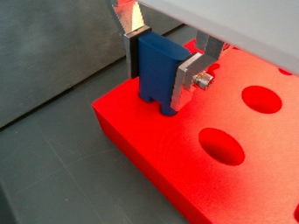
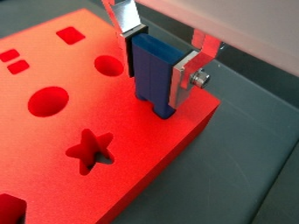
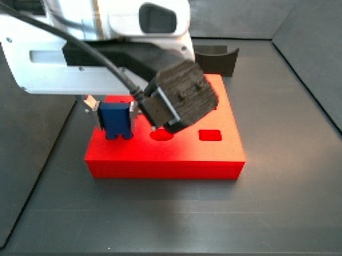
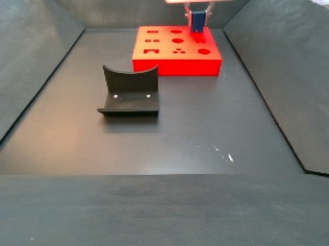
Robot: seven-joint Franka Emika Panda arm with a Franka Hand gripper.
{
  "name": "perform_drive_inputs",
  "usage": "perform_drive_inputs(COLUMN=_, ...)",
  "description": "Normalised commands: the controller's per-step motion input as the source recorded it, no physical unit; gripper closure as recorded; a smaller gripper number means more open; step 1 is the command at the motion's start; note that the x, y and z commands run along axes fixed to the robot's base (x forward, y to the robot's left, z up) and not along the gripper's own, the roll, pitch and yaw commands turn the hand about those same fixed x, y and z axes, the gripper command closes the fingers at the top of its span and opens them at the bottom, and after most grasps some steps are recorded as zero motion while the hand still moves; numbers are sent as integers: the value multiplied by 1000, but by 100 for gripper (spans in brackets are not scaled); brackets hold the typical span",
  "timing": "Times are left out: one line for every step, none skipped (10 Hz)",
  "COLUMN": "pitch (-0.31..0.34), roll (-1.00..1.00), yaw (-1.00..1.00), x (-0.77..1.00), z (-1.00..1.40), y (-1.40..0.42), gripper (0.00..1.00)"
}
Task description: Insert the square-circle object.
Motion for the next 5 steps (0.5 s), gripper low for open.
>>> perform_drive_inputs(pitch=177, roll=141, yaw=-151, x=-83, z=-631, y=0, gripper=100)
perform_drive_inputs(pitch=166, roll=117, yaw=-151, x=-60, z=-697, y=0, gripper=100)
perform_drive_inputs(pitch=139, roll=101, yaw=-177, x=0, z=-794, y=0, gripper=100)
perform_drive_inputs(pitch=1, roll=14, yaw=-69, x=0, z=-249, y=0, gripper=100)
perform_drive_inputs(pitch=0, roll=0, yaw=0, x=0, z=0, y=0, gripper=100)
